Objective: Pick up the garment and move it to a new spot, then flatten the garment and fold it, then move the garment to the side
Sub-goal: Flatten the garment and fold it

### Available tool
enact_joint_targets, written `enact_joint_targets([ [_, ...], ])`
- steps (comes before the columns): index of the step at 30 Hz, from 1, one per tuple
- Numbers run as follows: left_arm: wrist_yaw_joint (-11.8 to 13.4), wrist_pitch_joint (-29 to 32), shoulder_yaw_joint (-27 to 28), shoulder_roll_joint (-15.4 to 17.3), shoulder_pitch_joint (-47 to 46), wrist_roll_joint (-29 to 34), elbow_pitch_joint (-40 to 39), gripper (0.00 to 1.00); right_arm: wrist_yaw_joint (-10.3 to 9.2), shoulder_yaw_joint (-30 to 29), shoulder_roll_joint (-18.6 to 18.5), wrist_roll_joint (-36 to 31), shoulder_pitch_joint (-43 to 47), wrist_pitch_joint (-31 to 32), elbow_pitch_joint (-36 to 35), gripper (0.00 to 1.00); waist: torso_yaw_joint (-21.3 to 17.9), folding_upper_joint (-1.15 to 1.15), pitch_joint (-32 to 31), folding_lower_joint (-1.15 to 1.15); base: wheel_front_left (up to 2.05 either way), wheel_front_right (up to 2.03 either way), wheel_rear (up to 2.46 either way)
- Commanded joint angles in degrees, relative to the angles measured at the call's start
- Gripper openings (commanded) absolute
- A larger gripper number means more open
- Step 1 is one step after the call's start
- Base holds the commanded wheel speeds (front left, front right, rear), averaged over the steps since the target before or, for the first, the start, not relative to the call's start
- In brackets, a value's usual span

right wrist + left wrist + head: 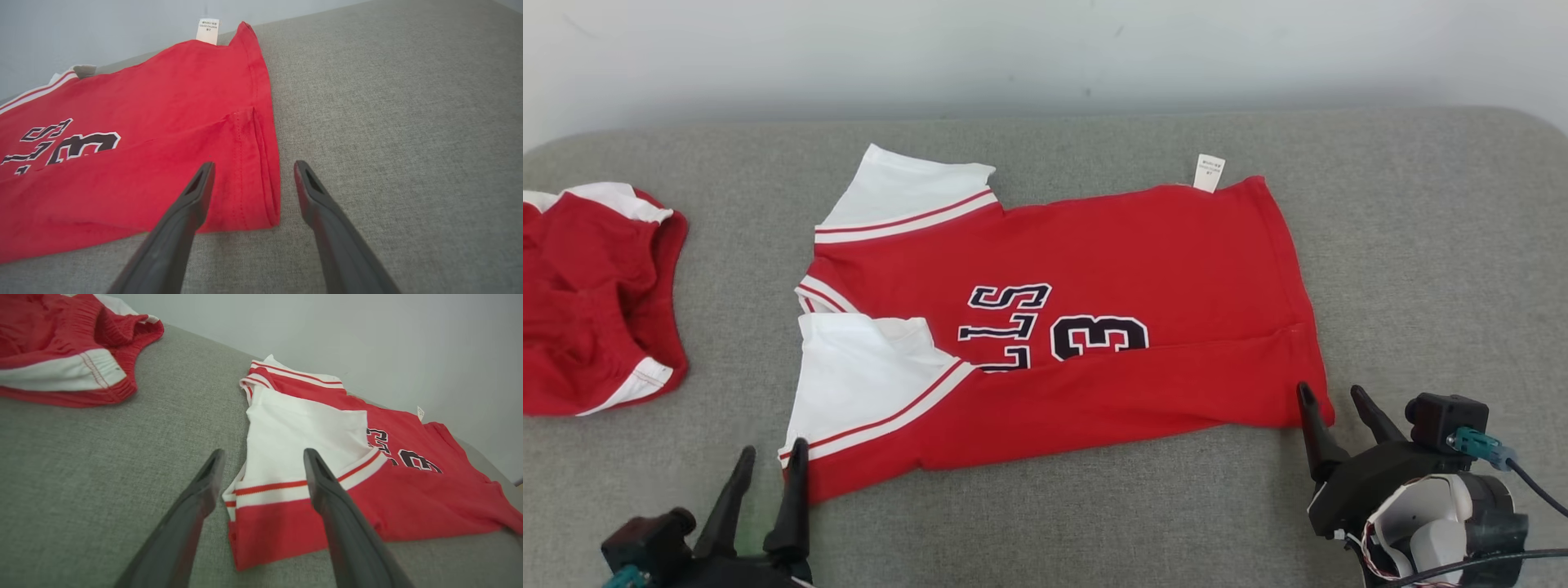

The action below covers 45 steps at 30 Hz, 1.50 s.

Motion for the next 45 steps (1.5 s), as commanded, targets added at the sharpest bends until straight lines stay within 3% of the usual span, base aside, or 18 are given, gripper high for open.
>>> enact_joint_targets([
  [1, -0.1, -0.3, 0.4, -0.2, 1.0, 1.0, 0.2, 1.0, 0.01, 0.3, -0.2, -1.1, 0.1, 0.2, -0.5, 1.0, 0.3, 0.0, 0.8, 0.01, 0.0, 0.0, 0.0],
  [19, -0.6, -0.2, 0.5, -3.2, -1.8, 3.4, 8.5, 1.0, 0.01, 0.1, 1.8, -6.1, -2.8, 1.8, 5.7, 1.0, 0.2, 0.0, 1.8, 0.01, 0.0, 0.0, 0.0],
  [20, -0.7, -0.1, 0.4, -3.3, -2.0, 3.3, 9.1, 0.77, 0.01, 0.0, 2.3, -6.1, -3.1, 1.7, 6.6, 1.0, 0.2, 0.0, 1.8, 0.01, 0.0, 0.0, 0.0],
  [21, -0.7, -0.1, 0.3, -3.3, -2.1, 3.1, 9.5, 0.3, 0.02, 0.1, 2.6, -6.2, -3.4, 1.8, 7.6, 0.98, 0.2, 0.0, 1.8, 0.01, 0.0, 0.0, 0.0],
  [22, -0.7, -0.1, 0.2, -3.3, -2.2, 3.1, 10.0, 0.07, 0.02, 0.3, 2.8, -6.4, -3.6, 1.8, 8.4, 0.47, 0.1, 0.0, 1.8, 0.01, 0.0, 0.0, 0.0],
  [23, -0.7, -0.1, 0.2, -3.3, -2.5, 3.1, 10.4, 0.0, 0.02, 0.4, 3.1, -6.6, -4.0, 1.5, 9.4, 0.27, 0.1, 0.0, 1.8, 0.01, 0.0, 0.0, 0.0],
  [24, -0.7, -0.1, 0.2, -3.3, -2.7, 3.0, 10.7, 0.0, 0.02, 0.7, 3.2, -6.8, -4.3, 1.5, 10.3, 0.0, 0.1, 0.0, 1.8, 0.01, 0.0, 0.0, 0.0],
  [34, -0.7, -0.2, -0.5, -2.6, 0.1, 2.0, 8.7, 0.0, 0.01, 0.0, 1.6, -4.8, -3.0, -3.5, 11.6, 0.0, 0.5, 0.0, -1.1, 0.01, 0.0, 0.0, 0.0],
  [40, -0.7, -0.2, -0.4, -3.0, 6.1, 2.1, 3.9, 0.0, -0.03, -1.6, -0.6, -3.5, 4.0, -2.3, 5.6, 0.0, 0.2, 0.0, -3.9, 0.01, 0.0, 0.0, 0.0],
  [45, -0.5, -0.2, -0.1, -4.2, 13.0, 2.1, -0.5, 0.0, -0.03, -1.9, -0.9, -3.1, 11.7, 3.1, -3.5, 0.0, -0.8, 0.0, -5.0, 0.01, 0.0, 0.0, 0.0],
])
